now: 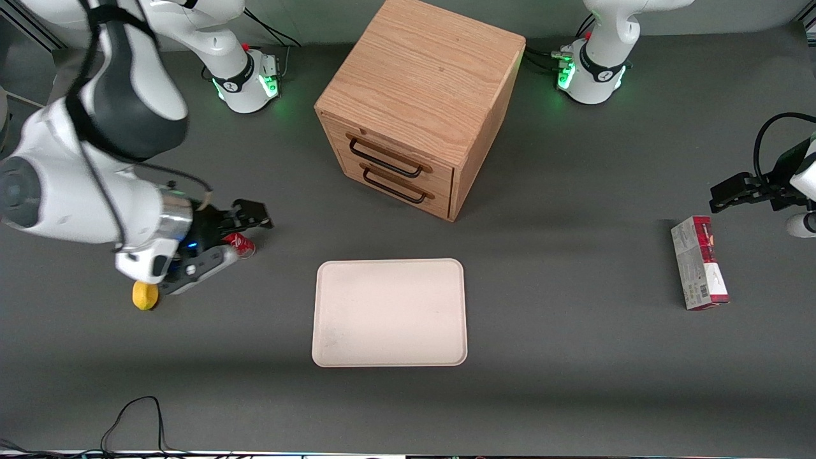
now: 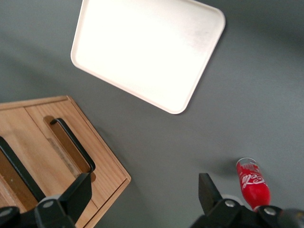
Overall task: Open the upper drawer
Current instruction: 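Move the right gripper to the upper drawer's black handle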
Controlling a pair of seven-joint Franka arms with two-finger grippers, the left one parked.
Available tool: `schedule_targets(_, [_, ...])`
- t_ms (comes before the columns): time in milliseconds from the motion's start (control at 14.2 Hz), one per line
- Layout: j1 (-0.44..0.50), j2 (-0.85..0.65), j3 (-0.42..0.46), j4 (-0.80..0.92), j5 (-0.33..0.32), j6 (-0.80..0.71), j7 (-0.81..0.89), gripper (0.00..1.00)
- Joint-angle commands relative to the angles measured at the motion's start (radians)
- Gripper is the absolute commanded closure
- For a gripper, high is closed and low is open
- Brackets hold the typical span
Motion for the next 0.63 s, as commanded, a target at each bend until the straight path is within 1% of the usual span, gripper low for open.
schedule_targets(0, [0.062, 0.014, -0.003, 0.027, -0.027, -0.001, -0.026, 0.00])
schedule_targets(141, [0.088, 0.023, 0.006, 0.033, -0.023, 0.004, -0.052, 0.00])
schedule_targets(211, [0.108, 0.025, 0.024, 0.033, -0.030, 0.022, -0.109, 0.00])
schedule_targets(282, [0.152, 0.026, 0.024, 0.028, -0.037, 0.053, -0.178, 0.00])
schedule_targets(423, [0.172, 0.039, 0.030, 0.022, -0.012, 0.056, -0.194, 0.00])
schedule_targets(563, [0.188, 0.042, 0.059, 0.001, 0.016, 0.052, -0.204, 0.00])
